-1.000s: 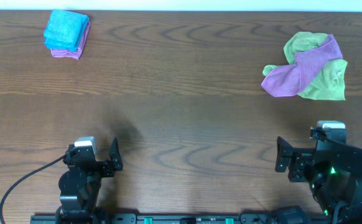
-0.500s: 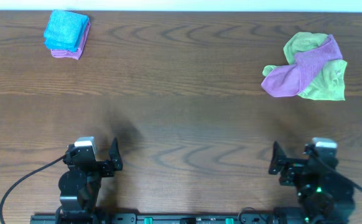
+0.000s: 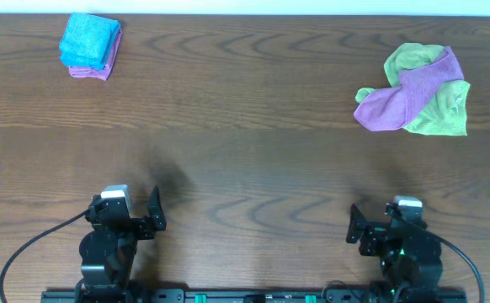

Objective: Fold the cloth

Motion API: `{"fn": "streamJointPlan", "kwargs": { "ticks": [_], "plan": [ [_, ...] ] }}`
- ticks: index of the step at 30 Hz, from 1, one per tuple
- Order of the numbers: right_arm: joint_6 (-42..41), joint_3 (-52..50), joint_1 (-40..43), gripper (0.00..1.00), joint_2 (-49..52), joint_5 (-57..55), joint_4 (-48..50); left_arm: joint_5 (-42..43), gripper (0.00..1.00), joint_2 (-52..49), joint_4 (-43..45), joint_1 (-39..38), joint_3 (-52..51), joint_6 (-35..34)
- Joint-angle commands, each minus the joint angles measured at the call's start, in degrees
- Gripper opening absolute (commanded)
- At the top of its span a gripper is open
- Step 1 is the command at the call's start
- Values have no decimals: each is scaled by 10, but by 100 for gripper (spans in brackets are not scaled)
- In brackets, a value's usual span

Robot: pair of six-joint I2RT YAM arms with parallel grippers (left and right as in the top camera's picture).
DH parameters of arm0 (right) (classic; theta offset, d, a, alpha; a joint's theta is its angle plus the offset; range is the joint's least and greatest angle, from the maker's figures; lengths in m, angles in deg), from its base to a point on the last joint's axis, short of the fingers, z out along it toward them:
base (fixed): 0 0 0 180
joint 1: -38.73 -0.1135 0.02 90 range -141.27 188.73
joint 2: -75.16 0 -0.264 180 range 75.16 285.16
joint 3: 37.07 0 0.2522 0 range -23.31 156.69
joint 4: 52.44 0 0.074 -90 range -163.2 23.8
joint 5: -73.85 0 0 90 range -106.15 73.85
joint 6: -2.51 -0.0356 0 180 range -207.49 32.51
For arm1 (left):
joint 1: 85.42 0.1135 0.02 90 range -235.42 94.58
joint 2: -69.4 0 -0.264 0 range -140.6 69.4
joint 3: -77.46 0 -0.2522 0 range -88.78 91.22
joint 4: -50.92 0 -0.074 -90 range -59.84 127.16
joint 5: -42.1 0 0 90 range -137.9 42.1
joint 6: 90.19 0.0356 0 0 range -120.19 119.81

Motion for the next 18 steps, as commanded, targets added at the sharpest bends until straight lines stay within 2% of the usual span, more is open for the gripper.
{"fn": "streamJointPlan", "kwargs": {
  "ticks": [1,18],
  "plan": [
    [-17,-14,-8,99,-7,2,1,3,95,4,-1,1,-11,4],
    [-16,-33,-9,99,-6,2,3,4,96,4,-1,1,-11,4]
  ]
}}
